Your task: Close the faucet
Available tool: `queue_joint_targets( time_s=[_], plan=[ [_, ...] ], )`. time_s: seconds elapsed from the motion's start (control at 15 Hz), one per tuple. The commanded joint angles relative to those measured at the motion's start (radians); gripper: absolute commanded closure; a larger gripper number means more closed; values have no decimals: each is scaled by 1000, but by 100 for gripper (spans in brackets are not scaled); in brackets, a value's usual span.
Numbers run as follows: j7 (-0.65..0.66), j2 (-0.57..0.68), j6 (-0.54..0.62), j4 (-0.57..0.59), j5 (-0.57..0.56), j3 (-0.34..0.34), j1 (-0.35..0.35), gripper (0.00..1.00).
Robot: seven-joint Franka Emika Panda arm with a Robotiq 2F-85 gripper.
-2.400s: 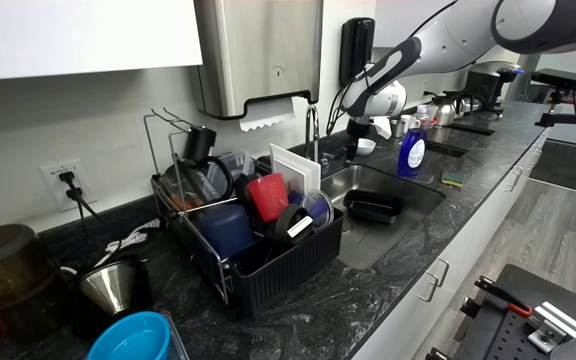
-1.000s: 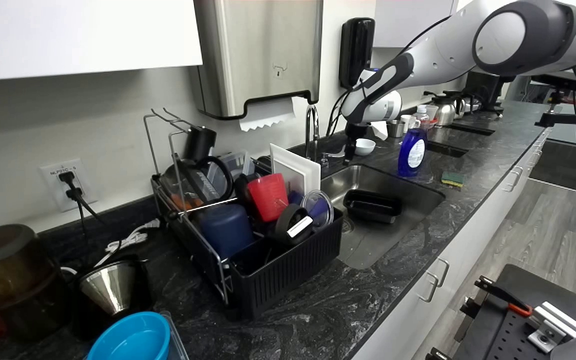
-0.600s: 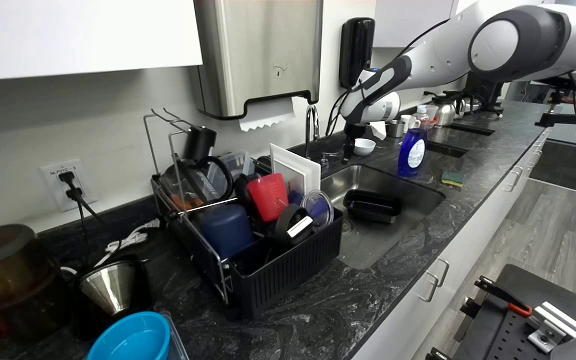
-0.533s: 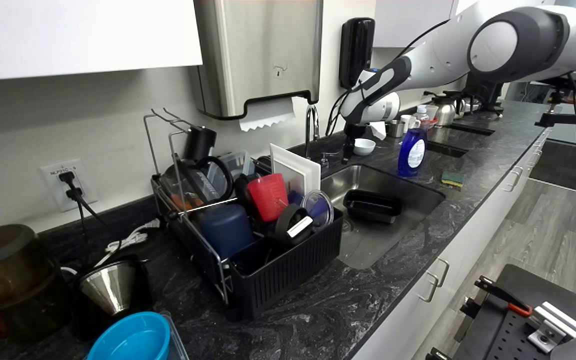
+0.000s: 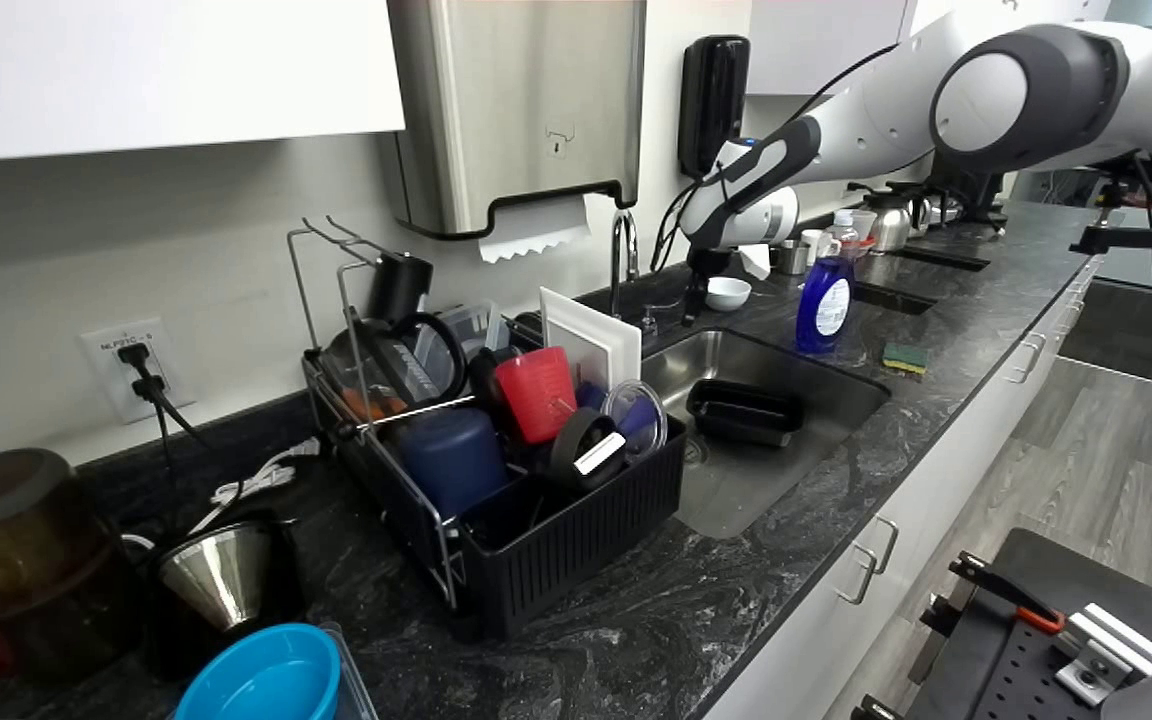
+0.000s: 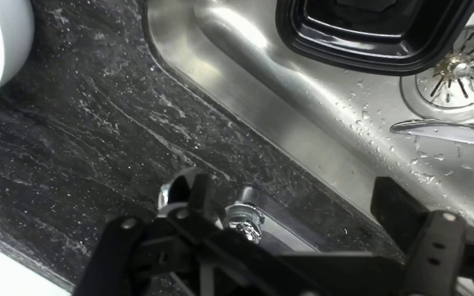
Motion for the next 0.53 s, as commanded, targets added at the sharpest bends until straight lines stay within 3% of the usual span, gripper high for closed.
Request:
queue_joint_targets(
  time_s=[0.0, 0.47],
  plan=[
    [-13, 40, 38, 54, -21, 24, -22, 0],
    [-14, 61, 53, 85, -25, 29, -23, 0]
  ],
)
